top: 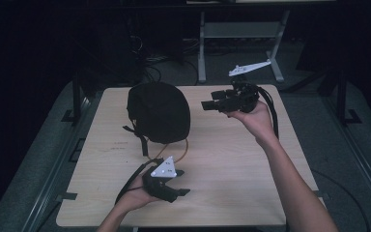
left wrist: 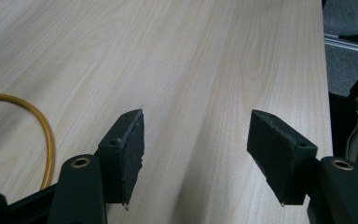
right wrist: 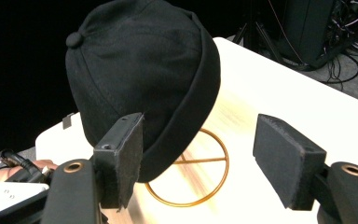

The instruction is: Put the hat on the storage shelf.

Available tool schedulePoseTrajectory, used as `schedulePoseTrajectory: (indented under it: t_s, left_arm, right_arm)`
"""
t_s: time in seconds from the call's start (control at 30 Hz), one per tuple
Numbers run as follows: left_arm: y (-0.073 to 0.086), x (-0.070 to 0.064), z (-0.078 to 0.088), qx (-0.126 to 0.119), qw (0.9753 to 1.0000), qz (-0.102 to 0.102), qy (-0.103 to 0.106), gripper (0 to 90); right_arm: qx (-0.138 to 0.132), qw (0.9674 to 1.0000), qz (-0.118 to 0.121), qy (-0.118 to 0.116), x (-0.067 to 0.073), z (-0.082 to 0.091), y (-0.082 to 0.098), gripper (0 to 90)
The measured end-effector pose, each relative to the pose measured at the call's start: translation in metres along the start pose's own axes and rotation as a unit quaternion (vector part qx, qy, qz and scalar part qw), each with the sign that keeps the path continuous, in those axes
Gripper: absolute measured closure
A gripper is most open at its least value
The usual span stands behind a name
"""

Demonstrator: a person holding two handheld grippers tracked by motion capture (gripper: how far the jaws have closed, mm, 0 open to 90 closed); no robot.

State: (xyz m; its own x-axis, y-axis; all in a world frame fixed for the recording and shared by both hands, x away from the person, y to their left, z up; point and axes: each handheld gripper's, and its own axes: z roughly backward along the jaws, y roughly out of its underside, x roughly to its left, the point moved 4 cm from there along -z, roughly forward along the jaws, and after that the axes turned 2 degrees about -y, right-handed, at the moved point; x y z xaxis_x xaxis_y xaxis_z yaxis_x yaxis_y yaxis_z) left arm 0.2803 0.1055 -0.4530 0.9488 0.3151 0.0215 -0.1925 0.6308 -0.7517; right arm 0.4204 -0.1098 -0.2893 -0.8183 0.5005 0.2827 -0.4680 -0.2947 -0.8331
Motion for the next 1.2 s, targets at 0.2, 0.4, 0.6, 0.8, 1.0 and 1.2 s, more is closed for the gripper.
schedulePoseTrajectory:
  t_s: [0.2, 0.4, 0.6, 0.8, 1.0, 1.2]
  left_arm:
    - [0.001, 0.000, -0.001, 0.004, 1.0000, -0.003, 0.001, 36.4]
    - [0.001, 0.000, -0.001, 0.006, 1.0000, -0.004, 0.001, 36.4]
    - [0.001, 0.000, -0.001, 0.009, 0.9999, -0.005, 0.000, 36.4]
    - [0.001, -0.001, -0.002, 0.008, 1.0000, -0.005, 0.000, 36.4]
    - [0.001, 0.000, -0.003, 0.010, 0.9999, -0.006, -0.001, 36.4]
    - [0.001, 0.001, -0.002, 0.008, 1.0000, -0.005, -0.001, 36.4]
  right_arm:
    - [0.001, 1.0000, -0.002, 0.002, -0.003, 0.004, 0.012, 32.2]
    - [-0.001, 0.9999, -0.007, 0.008, -0.007, 0.010, 0.024, 31.5]
    - [-0.004, 0.9999, -0.011, 0.011, -0.010, 0.019, 0.035, 31.1]
    - [-0.001, 0.9997, -0.016, 0.016, -0.014, 0.027, 0.047, 31.1]
    - [-0.001, 0.9996, -0.022, 0.017, -0.017, 0.032, 0.058, 31.0]
    - [-0.002, 0.9995, -0.025, 0.018, -0.020, 0.038, 0.066, 30.9]
